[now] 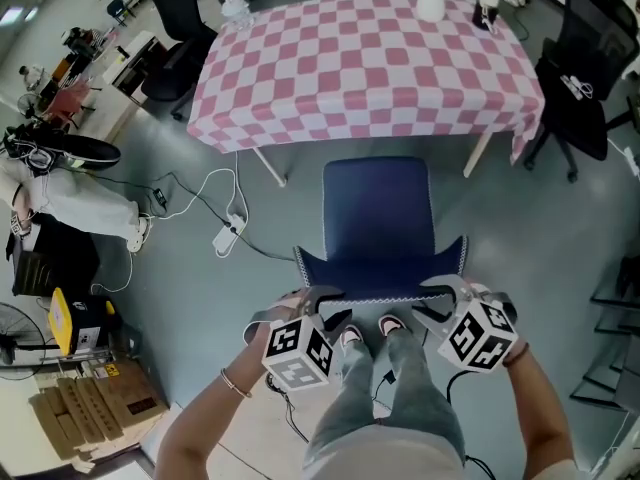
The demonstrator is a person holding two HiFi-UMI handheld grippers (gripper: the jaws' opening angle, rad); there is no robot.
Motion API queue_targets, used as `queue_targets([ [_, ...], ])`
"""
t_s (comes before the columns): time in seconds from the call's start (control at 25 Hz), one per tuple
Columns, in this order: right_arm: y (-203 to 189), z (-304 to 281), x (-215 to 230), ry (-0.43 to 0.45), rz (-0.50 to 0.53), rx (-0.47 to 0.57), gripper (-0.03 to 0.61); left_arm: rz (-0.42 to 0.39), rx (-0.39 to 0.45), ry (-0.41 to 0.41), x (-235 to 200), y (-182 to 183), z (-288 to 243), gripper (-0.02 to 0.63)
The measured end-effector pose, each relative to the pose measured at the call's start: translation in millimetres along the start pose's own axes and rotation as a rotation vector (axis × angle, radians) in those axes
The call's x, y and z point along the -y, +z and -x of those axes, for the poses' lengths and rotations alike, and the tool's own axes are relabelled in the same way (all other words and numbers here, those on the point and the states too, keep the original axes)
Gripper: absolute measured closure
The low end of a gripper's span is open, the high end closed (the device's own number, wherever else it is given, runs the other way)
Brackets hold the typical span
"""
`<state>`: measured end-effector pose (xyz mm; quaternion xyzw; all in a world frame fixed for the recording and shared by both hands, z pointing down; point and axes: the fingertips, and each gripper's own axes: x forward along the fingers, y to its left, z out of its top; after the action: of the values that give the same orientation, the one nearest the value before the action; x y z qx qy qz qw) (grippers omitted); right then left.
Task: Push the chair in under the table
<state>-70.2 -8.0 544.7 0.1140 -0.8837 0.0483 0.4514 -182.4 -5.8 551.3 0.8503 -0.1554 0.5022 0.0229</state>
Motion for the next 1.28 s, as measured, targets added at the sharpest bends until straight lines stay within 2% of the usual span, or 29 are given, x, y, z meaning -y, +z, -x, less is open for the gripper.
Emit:
queue_targets([
  [0.28,-12.3,-14.2,-0.4,-0.003,0.14,-0.141,0.448,-0.133,-0.069,0.012,1.8,-1.9,-18.0,0.492],
  [0.44,-14.9,-23.7,-2.5,0.005,0.185,-0.194,0.448,-0.186,-0.106,0.013,3.7,-1.3,-32.5,0.492],
  [0.68,-25.3,-38.7,6.0,-0.008,0.228,-0.285,0.448,-0.195,-0.119,0.007,4.2,1.7,-50.2,0.485],
  [1.04,-26.0,-61.4,0.7,0.02,0.241,-0.328,0.448,-0.199,-0.135,-0.006,8.4,0.8,-68.5,0.479],
  [1.28,-30.1,-69.3,5.7,0.001,0.226,-0.33,0.449,-0.186,-0.138,-0.018,7.1,0.1,-78.5,0.486],
])
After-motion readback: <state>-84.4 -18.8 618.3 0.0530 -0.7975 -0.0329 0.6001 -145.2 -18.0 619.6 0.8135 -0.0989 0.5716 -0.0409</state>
